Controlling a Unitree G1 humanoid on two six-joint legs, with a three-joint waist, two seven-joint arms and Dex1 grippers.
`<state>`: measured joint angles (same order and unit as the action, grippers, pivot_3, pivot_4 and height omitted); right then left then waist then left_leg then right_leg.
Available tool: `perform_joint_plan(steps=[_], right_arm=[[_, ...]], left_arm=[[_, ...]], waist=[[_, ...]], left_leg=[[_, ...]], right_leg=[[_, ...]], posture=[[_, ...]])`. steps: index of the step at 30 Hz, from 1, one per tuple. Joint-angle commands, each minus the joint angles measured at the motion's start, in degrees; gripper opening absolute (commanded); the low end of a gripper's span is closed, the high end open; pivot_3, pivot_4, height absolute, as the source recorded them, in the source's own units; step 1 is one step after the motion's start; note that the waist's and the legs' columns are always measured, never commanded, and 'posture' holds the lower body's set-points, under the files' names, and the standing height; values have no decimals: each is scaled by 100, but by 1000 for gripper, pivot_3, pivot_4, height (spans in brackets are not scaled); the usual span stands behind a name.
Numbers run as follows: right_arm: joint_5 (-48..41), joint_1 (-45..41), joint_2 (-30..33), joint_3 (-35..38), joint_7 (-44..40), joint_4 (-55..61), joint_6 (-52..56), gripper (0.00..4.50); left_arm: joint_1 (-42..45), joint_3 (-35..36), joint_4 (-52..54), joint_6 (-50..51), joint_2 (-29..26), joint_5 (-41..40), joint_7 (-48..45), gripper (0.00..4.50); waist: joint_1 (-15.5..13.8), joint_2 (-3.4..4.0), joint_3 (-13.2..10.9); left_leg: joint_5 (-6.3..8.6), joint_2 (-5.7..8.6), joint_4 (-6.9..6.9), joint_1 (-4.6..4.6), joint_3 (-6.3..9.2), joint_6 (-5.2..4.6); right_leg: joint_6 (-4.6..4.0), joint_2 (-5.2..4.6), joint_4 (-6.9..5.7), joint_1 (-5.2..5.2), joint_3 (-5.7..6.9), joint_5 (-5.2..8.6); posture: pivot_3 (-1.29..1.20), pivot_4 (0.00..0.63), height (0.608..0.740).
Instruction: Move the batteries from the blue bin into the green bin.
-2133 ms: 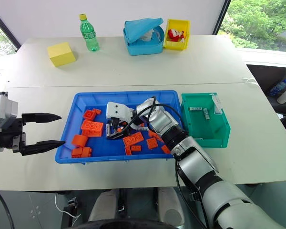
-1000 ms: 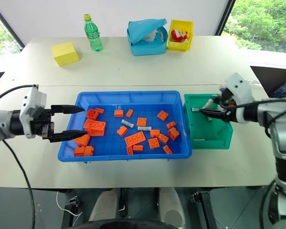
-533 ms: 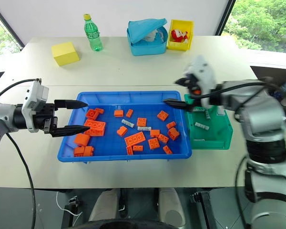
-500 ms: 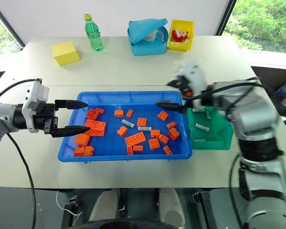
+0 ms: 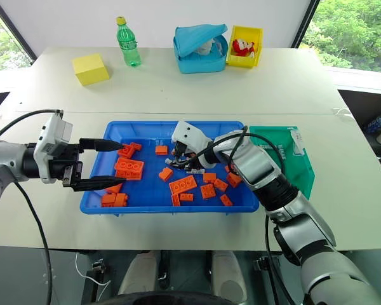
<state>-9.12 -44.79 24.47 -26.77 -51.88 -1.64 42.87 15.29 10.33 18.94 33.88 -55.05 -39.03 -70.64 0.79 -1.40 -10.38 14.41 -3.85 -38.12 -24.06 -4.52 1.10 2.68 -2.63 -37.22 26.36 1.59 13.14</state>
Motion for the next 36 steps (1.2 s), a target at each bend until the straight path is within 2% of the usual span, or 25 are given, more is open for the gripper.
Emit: perform_joint_plan(steps=[1,13,14,15,16,17,20,25,28,31,33,36], right_arm=[[205,-65,-97,-88,-23,-154,-367,1572],[586,121,-319,-211,-49,-779,-812,1572],[587,118,-315,-177,-49,-749,-808,1025],[577,118,-313,-130,-46,-696,-786,762],[510,102,-291,-24,-57,-555,-696,229],[433,83,-251,91,-80,-376,-585,88],[15,-8,-2,717,-112,405,90,92],[-675,-2,1179,2317,-66,1593,1442,92],[-786,465,2093,3028,-98,1846,1726,92],[-825,1473,2922,3660,-293,1937,1585,92],[-868,2004,3163,3937,-302,1964,1467,92],[-1004,2424,3161,4148,-190,1986,1482,92]], left_arm=[[-28,209,202,32,-56,-130,72,4500],[131,113,112,14,-48,-105,97,4500],[174,79,91,9,-34,-95,90,4500],[202,52,78,3,-21,-87,84,4500],[244,13,59,-2,-3,-83,71,4500],[275,-19,43,-7,12,-80,56,4500],[393,-138,-62,-49,77,-28,18,4500],[642,-424,-308,-173,278,108,-54,4500],[785,-576,-462,-262,391,193,-116,4500],[966,-707,-645,-354,505,278,-188,4500],[1085,-782,-754,-397,574,331,-218,4500],[1231,-849,-903,-446,628,396,-302,4500]], waist=[[4,0,0],[6,-1,1],[8,-1,1],[9,-2,1],[8,-1,1],[7,-1,1],[-14,0,1],[-86,-2,1],[-151,-4,3],[-161,-8,5],[-138,-7,5],[-20,-6,5]], left_leg=[[0,0,0,0,0,0],[0,0,0,2,1,0],[0,0,0,3,1,0],[0,0,0,5,1,0],[0,0,0,5,0,0],[0,0,0,5,0,0],[0,0,0,1,1,0],[0,2,-2,-2,0,0],[0,3,0,-1,-1,0],[1,3,5,0,2,-1],[1,3,5,0,1,-1],[1,3,4,12,-3,-2]], right_leg=[[0,0,0,0,0,0],[1,0,-1,-2,1,-1],[1,0,-1,-3,1,-1],[1,0,-2,-4,0,-1],[1,0,-2,-3,0,-1],[1,0,-2,-4,0,-1],[1,0,-2,-1,1,-1],[2,-4,2,-3,3,-1],[2,-3,7,-4,3,-1],[3,-1,10,-4,5,0],[4,-2,10,-6,4,1],[5,2,4,-7,-8,-1]], posture=[[0,150,736],[0,150,736],[0,150,736],[0,150,736],[0,150,736],[0,150,736],[0,150,736],[0,150,736],[0,150,736],[0,150,736],[0,150,736],[0,150,736]])
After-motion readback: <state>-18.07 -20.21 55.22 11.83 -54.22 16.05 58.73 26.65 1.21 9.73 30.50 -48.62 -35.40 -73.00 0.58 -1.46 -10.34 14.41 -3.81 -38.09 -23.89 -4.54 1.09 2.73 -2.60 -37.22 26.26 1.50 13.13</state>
